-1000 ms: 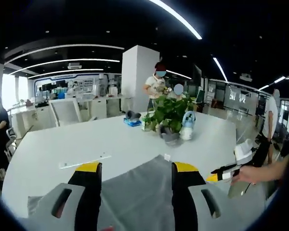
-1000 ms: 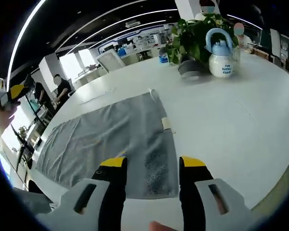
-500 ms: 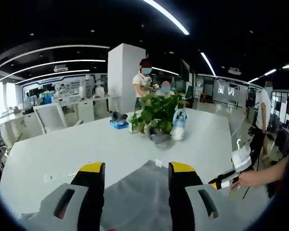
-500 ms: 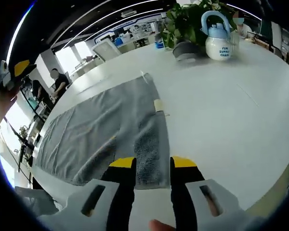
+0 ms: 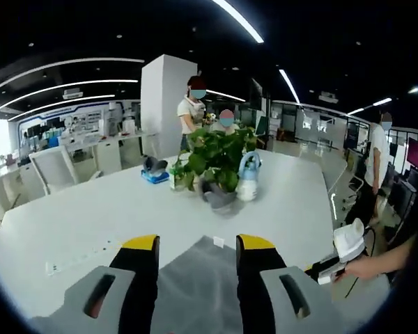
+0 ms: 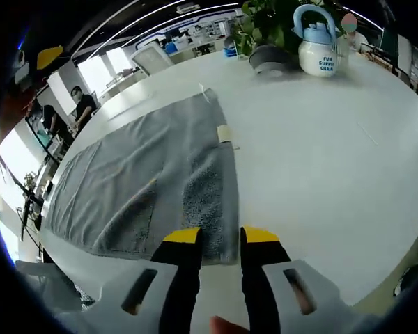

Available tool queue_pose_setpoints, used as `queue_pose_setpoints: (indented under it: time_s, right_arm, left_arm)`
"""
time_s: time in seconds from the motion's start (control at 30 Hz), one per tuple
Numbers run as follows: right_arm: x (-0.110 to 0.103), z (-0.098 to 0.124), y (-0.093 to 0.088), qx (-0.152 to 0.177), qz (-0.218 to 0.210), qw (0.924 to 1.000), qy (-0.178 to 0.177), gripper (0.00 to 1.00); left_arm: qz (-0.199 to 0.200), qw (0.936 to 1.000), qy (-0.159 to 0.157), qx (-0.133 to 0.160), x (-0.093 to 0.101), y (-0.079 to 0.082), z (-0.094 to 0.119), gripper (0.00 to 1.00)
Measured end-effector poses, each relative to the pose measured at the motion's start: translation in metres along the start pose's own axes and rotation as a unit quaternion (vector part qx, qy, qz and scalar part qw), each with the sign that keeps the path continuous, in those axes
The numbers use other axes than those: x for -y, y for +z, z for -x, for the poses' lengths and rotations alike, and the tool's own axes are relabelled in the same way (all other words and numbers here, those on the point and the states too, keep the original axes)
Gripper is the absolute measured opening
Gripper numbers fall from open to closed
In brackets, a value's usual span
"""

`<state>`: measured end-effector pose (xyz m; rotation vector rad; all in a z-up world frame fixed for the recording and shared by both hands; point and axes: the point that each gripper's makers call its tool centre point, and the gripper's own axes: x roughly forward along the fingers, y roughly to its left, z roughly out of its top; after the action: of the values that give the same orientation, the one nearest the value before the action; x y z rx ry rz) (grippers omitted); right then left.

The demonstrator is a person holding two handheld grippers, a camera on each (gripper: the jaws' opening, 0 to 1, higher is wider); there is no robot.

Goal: Fold the towel on the table until its edges align and the towel forms a compact rectangular stack.

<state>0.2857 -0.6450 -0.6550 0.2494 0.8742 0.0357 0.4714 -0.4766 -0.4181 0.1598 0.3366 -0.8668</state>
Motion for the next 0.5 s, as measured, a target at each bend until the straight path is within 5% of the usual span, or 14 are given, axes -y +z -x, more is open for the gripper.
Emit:
queue_pose_setpoints:
  time_s: [0.5]
  right_arm:
    - [0.0, -0.004, -0.004, -0.021, 0.101, 0.9943, -0.029, 0.12]
  left_arm:
    - [-0.009, 0.9993, -0.023, -0.026, 0.004, -0.005, -0.061, 0.4]
